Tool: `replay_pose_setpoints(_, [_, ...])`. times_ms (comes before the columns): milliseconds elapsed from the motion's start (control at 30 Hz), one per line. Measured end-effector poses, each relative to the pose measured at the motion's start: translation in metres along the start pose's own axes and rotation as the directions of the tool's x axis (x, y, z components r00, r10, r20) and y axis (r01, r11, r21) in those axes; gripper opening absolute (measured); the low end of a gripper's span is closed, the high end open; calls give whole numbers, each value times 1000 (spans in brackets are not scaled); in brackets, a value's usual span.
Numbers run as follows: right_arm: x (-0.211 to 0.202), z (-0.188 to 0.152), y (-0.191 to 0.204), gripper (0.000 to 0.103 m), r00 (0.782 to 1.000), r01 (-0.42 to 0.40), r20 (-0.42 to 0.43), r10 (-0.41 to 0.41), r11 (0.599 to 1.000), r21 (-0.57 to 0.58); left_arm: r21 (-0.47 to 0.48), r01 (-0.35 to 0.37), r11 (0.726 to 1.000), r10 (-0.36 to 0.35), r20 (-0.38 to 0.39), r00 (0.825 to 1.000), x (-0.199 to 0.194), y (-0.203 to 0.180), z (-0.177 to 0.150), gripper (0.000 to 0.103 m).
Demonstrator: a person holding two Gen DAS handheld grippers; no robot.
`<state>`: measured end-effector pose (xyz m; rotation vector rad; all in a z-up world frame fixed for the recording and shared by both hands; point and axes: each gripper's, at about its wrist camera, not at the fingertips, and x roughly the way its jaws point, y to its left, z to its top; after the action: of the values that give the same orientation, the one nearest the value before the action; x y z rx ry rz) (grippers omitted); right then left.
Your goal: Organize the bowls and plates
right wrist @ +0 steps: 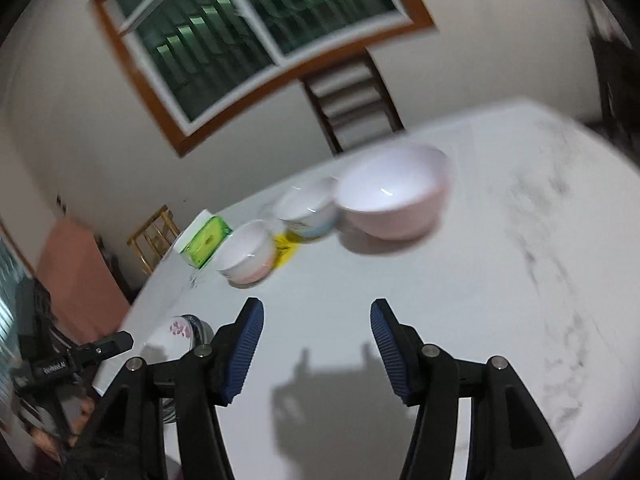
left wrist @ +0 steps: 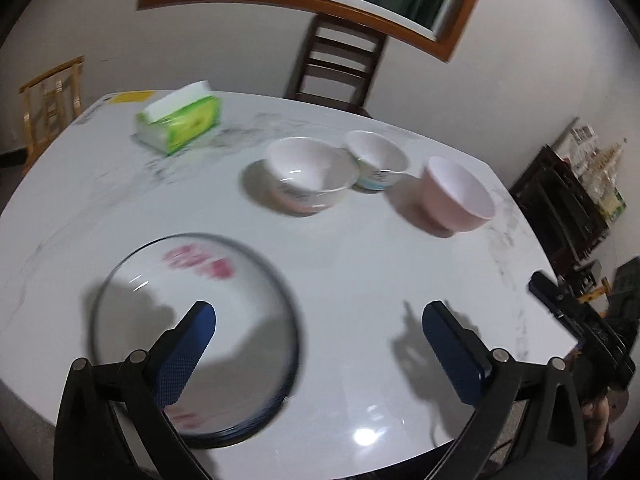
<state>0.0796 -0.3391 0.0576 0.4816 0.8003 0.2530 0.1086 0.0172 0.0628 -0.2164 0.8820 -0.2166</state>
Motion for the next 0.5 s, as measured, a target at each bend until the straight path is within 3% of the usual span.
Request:
replay_pose_setpoints(67, [1, 18, -25, 57, 999, 4, -48, -1, 998, 59, 65, 80, 995, -82, 32, 996, 6, -20, 10, 103])
replay_pose_setpoints(133, [0, 40, -44, 57, 998, 17, -68, -11, 995, 94, 80, 156, 984, -157, 9, 988, 21, -38, 24, 103])
replay_pose_setpoints(233, [10, 76, -67, 57, 997, 30, -79, -20, 991, 129, 39, 180, 983, -178, -64, 982, 59, -65, 55, 103])
replay_pose_setpoints(300, [21, 100, -74, 57, 995, 30, -99, -17, 990, 135, -28, 248, 968, -250, -146, 957, 96, -80, 79, 102])
replay_pose_setpoints(500, [71, 157, -88, 57, 982, 100, -175, -75, 985, 139, -149, 215, 965, -248, -259, 933, 181, -107, 126, 101])
